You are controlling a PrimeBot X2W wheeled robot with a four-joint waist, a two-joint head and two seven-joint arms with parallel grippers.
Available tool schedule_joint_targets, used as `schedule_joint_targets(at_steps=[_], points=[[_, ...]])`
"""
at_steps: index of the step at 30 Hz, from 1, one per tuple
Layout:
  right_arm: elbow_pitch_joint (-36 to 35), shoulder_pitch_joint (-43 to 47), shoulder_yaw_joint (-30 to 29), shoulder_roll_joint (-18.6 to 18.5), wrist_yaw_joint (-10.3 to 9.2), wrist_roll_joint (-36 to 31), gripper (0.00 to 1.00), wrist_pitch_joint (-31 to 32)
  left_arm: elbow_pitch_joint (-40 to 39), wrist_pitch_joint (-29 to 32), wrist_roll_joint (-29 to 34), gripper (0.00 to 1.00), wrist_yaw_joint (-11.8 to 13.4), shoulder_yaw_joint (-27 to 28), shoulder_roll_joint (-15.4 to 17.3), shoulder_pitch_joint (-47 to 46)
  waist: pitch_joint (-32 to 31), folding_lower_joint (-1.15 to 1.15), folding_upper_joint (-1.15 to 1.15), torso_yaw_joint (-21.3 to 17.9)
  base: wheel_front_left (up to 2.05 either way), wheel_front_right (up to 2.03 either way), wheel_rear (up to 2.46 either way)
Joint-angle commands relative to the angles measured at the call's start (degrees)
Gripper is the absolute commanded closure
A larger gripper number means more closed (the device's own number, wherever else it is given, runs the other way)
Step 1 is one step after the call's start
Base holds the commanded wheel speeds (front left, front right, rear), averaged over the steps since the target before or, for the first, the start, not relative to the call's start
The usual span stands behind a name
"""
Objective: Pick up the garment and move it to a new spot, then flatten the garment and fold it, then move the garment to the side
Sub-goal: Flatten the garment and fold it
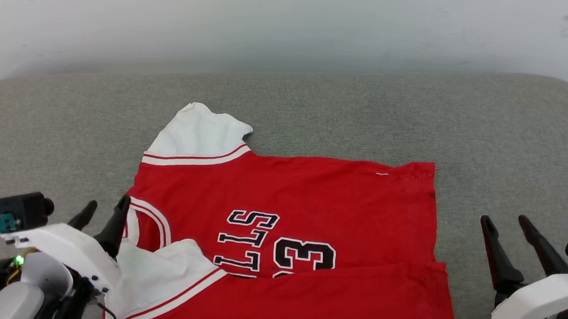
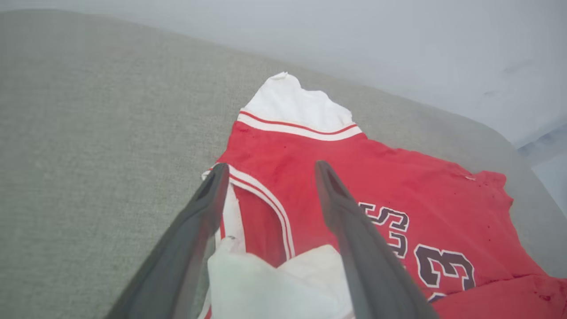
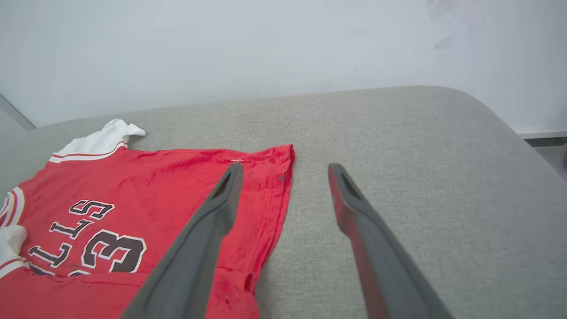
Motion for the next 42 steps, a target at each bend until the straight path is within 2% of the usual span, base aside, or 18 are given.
schedule_joint_targets(at_steps=[1, 8, 15, 20, 25, 28, 33, 36, 41, 42], points=[[-0.79, -1.02, -0.67, 0.52, -0.02, -1.5, 0.0, -1.57, 0.23, -0.74, 1.12, 0.0, 0.29, 0.29, 0.23, -1.85, 0.03, 0.0, 0.0, -0.85, 0.0, 0.0, 0.0], [-4.37, -4.19, -0.57, 2.78, -0.02, -5.15, 0.0, -5.72, 2.07, -1.4, 5.23, 0.0, 0.91, 0.08, 0.15, -11.45, 4.19, 0.0, 0.0, -4.28, 0.0, 0.0, 0.0], [-7.27, -9.58, 2.24, 4.28, -0.02, -6.92, 0.0, -8.49, 6.55, 3.59, 5.68, 0.0, -1.61, -0.72, 1.23, -22.85, 12.84, 0.0, 0.0, -8.03, 0.0, 0.0, 0.0], [-8.54, -12.34, 4.59, 5.18, -0.02, -7.63, 0.0, -9.2, 11.09, 11.73, 4.61, 0.0, -4.96, -1.91, 3.57, -31.86, 18.0, 0.0, 0.0, -9.89, 0.0, 0.0, 0.0], [-8.06, -13.74, 6.33, 5.71, -0.02, -7.02, 0.0, -9.46, 15.23, 22.88, 3.03, 0.0, -8.35, -3.17, 7.55, -40.13, 21.37, 0.0, 0.0, -12.01, 0.0, 0.0, 0.0], [-7.4, -14.42, 7.26, 5.99, -0.02, -6.28, 0.0, -9.92, 16.72, 30.36, 2.0, 0.0, -9.42, -4.04, 9.96, -44.28, 23.14, 0.0, 0.0, -13.44, 0.0, 0.0, 0.0], [-5.85, -15.1, 8.91, 6.47, -0.02, -4.95, 0.0, -10.83, 17.88, 42.0, 1.64, 0.0, -9.12, -5.75, 14.48, -49.14, 26.13, 0.0, 0.0, -15.87, 0.0, 0.0, 0.0], [-4.85, -15.63, 9.79, 6.63, -0.02, -4.04, 0.0, -11.38, 18.31, 46.15, 2.32, 0.0, -8.31, -6.47, 16.82, -50.78, 27.8, 0.0, 0.0, -17.16, 0.0, 0.0, 0.0], [-3.31, -16.32, 10.35, 6.8, -0.02, -2.69, 0.0, -12.38, 19.61, 52.59, 0.4, 0.0, -6.97, -8.05, 17.11, -49.04, 29.59, 0.0, 0.0, -18.54, 0.0, 0.0, 0.0], [-3.04, -16.5, 10.28, 6.83, -0.02, -2.6, 0.0, -12.39, 19.82, 54.09, -0.32, 0.15, -6.51, -8.43, 16.81, -48.23, 29.82, 0.0, 0.0, -18.7, 0.0, 0.0, 0.0]])
